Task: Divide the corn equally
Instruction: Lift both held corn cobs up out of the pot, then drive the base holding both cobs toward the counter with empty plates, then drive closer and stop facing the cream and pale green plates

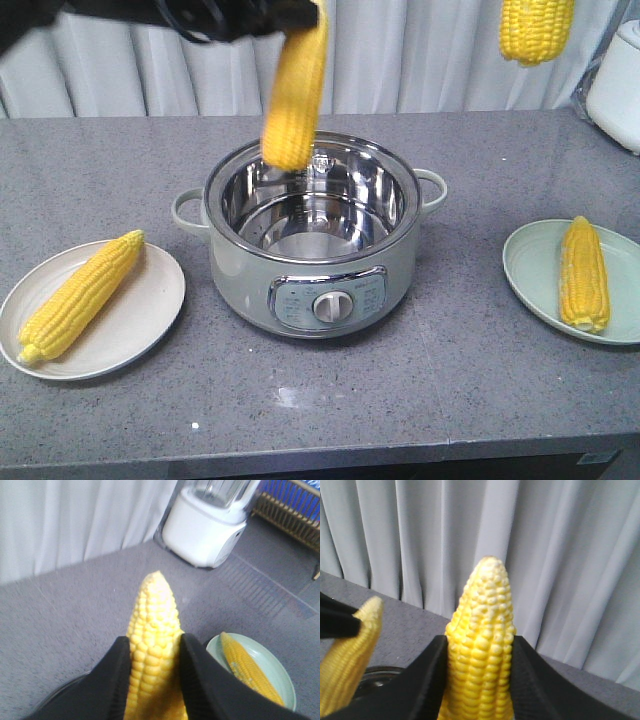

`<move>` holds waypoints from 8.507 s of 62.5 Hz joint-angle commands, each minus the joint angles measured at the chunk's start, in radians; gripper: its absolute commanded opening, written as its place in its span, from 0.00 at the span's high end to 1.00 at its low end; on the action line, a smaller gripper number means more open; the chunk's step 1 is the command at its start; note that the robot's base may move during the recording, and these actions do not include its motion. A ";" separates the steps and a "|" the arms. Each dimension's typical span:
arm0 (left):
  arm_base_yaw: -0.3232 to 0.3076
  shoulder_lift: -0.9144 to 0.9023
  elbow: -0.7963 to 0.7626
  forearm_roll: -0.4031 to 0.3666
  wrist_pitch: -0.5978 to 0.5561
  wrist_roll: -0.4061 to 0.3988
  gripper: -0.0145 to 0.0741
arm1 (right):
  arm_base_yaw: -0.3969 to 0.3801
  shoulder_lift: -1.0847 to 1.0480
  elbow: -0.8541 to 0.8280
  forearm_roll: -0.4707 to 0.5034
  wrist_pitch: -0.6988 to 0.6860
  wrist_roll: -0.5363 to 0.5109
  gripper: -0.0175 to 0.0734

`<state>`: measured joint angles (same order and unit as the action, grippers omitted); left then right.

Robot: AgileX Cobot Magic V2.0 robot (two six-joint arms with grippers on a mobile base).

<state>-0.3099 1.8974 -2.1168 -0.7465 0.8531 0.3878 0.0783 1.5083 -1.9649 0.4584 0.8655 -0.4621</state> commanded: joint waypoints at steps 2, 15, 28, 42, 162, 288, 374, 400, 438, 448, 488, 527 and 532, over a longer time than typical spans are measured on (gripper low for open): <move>0.012 -0.151 -0.032 0.016 0.035 -0.013 0.85 | -0.006 -0.033 -0.029 0.076 0.005 0.005 0.78; 0.017 -0.263 -0.032 0.226 0.240 -0.175 0.85 | -0.005 -0.024 -0.029 0.211 0.170 0.001 0.78; 0.017 -0.303 -0.003 0.356 0.404 -0.266 0.85 | -0.005 0.028 -0.029 0.341 0.322 -0.003 0.78; 0.017 -0.346 0.076 0.353 0.404 -0.269 0.85 | -0.005 0.061 -0.029 0.381 0.405 0.017 0.78; 0.017 -0.361 0.112 0.354 0.404 -0.266 0.85 | -0.005 0.069 -0.029 0.389 0.425 0.020 0.78; 0.017 -0.361 0.112 0.353 0.404 -0.266 0.84 | -0.005 0.069 -0.029 0.389 0.424 0.020 0.78; 0.017 -0.361 0.112 0.353 0.404 -0.266 0.84 | -0.005 0.069 -0.029 0.389 0.424 0.020 0.78; 0.017 -0.361 0.112 0.353 0.404 -0.266 0.84 | -0.005 0.069 -0.029 0.389 0.424 0.020 0.78; 0.017 -0.361 0.112 0.353 0.404 -0.266 0.84 | -0.005 0.069 -0.029 0.389 0.424 0.020 0.78; 0.017 -0.361 0.112 0.353 0.404 -0.266 0.84 | -0.005 0.069 -0.029 0.389 0.424 0.020 0.78; 0.017 -0.361 0.112 0.352 0.404 -0.266 0.84 | -0.005 0.069 -0.029 0.389 0.424 0.020 0.78; 0.017 -0.361 0.112 0.352 0.404 -0.266 0.84 | -0.005 0.069 -0.029 0.389 0.424 0.020 0.78; 0.017 -0.361 0.112 0.352 0.404 -0.266 0.84 | -0.005 0.069 -0.029 0.389 0.424 0.020 0.78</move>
<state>-0.2952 1.5771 -1.9819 -0.3644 1.2791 0.1286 0.0783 1.6096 -1.9649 0.7983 1.2681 -0.4422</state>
